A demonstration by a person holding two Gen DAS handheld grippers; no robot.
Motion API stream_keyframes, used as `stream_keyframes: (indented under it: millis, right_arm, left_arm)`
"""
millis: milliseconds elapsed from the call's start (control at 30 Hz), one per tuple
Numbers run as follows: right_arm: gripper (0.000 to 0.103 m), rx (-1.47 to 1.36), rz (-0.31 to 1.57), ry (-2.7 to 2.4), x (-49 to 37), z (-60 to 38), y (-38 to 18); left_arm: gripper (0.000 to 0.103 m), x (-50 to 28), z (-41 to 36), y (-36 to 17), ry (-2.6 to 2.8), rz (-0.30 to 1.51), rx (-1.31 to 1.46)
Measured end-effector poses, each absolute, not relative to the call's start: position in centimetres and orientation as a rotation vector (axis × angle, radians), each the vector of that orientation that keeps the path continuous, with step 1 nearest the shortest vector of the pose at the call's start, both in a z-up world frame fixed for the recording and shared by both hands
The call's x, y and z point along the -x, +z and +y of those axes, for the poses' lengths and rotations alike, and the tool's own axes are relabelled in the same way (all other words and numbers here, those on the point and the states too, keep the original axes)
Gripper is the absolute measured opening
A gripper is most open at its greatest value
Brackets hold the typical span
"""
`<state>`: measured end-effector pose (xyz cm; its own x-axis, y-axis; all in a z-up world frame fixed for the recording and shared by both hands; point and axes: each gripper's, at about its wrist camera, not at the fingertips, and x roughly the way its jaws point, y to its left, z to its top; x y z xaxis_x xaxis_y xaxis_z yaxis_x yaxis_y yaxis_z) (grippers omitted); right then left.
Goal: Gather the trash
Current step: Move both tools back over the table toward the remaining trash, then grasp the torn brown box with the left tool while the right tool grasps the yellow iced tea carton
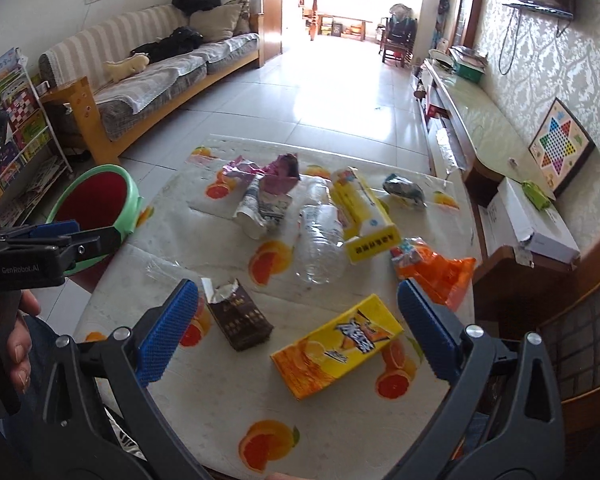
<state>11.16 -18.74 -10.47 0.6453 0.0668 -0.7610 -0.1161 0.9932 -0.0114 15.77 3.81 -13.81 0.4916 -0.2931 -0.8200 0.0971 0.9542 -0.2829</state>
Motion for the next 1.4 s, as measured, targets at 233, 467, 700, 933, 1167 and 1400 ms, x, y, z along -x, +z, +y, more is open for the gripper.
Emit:
stream_keyframes:
  millis: [233,467,700,933,1167,1400]
  right_arm:
    - [0.098,-0.008,0.915,0.045,-10.2,-23.0,-12.9]
    - [0.098,-0.033,0.951,0.055,-10.3,-24.0,-14.6]
    - [0.098,-0.049,0.971,0.067,-10.9,-25.1,-15.9]
    - [0.098,-0.082,0.997,0.079,-11.8,-25.9,-17.4]
    - [0.098,-0.123,1.023,0.086,-12.7,-25.5,-18.5]
    - [0.098,-0.16,1.069,0.071,-13.7,-24.2,-20.2]
  left_arm:
    - [0.095,-17.2,-1.3,-17.6,-0.283,1.15,0.214]
    - [0.095,-19.2,-3.2,-21.8,-0.218,1.264,0.253]
    - [0.093,-19.8,-4.8,-25.0,-0.134,1.321,0.336]
    - [0.075,-20.1,-6.5,-26.0,-0.086,1.31,0.294]
    - [0.045,-21.1,-4.9,-25.4,-0.11,1.309,0.285]
    - [0.029,-21.6,-3.2,-23.5,-0.135,1.259,0.2]
